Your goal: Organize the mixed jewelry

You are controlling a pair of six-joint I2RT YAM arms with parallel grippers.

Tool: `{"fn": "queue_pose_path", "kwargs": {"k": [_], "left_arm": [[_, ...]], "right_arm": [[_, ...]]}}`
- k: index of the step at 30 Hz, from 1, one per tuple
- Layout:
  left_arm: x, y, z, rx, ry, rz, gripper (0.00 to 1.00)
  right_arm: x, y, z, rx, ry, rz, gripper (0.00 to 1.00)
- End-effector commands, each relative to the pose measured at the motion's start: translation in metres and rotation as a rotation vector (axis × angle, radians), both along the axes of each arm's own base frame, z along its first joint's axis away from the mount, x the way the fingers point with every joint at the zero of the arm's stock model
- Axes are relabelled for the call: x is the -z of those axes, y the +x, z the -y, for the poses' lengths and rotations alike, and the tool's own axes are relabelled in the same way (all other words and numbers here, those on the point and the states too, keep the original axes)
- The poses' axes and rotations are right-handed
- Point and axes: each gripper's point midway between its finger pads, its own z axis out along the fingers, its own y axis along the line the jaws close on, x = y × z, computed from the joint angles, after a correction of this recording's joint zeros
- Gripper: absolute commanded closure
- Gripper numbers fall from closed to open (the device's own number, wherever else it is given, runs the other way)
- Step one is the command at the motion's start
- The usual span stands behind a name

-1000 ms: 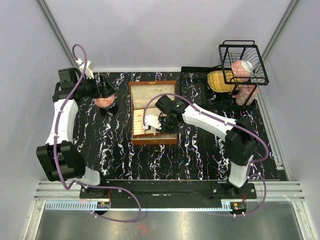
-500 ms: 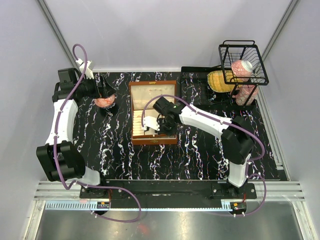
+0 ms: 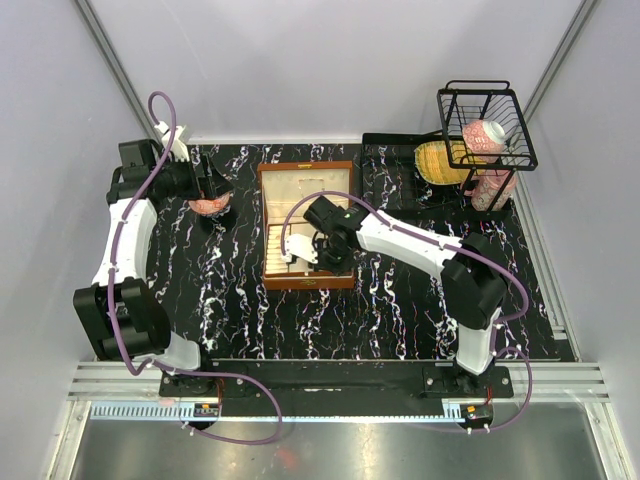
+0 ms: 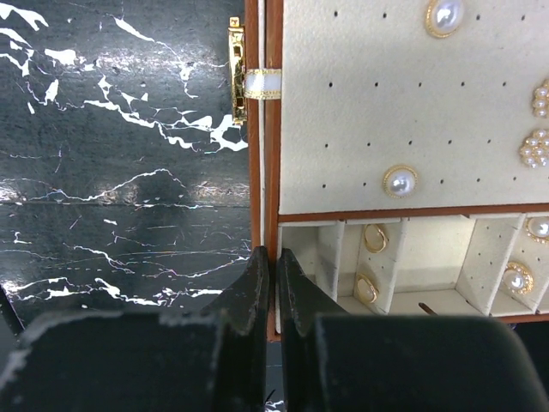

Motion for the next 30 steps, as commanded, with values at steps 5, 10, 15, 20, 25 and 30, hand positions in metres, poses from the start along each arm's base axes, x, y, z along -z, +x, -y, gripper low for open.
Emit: {"fn": "queue_pose_path", "kwargs": {"k": [5, 10, 15, 20, 25, 30], "left_arm": [[-0.006, 0.002, 0.001, 0.028, -0.005, 0.049, 0.03], [-0.005, 0.003, 0.002, 0.033, -0.015, 0.045, 0.03], [-0.003, 0.002, 0.003, 0.038, -0.024, 0.041, 0.03], [-0.002, 0.002, 0.005, 0.045, -0.029, 0.038, 0.03], [-0.001, 0.001, 0.005, 0.044, -0.030, 0.036, 0.03], [0.002, 0.001, 0.005, 0.044, -0.032, 0.028, 0.03]], "right_arm": [[-0.013, -0.001, -0.012, 0.012, 0.035, 0.025, 1.00], [-0.011, 0.000, -0.014, 0.021, 0.038, 0.021, 1.00], [-0.009, 0.004, -0.019, 0.020, 0.053, 0.034, 1.00], [-0.007, 0.008, -0.022, 0.009, 0.063, 0.050, 1.00], [-0.004, 0.010, -0.026, 0.002, 0.074, 0.059, 1.00], [0.006, 0.010, -0.025, -0.002, 0.067, 0.053, 1.00]]}}
